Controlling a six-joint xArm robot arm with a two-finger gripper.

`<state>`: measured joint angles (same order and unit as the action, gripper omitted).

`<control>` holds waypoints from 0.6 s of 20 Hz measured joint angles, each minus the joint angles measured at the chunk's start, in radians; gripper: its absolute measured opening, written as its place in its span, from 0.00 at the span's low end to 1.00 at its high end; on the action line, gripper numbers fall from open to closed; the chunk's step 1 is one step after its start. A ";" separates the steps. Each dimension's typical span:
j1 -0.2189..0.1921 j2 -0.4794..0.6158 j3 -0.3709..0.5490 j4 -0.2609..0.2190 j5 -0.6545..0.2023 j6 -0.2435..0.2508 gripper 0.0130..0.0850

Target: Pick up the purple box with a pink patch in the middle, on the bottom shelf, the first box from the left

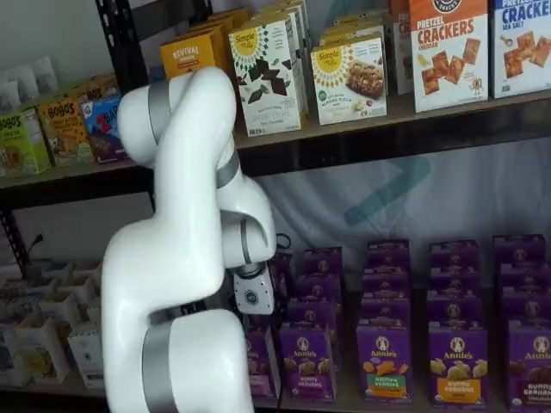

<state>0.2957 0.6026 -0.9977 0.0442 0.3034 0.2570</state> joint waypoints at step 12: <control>0.024 0.033 -0.065 -0.065 0.032 0.087 1.00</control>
<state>0.3199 0.6353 -1.0630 -0.0208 0.3354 0.3436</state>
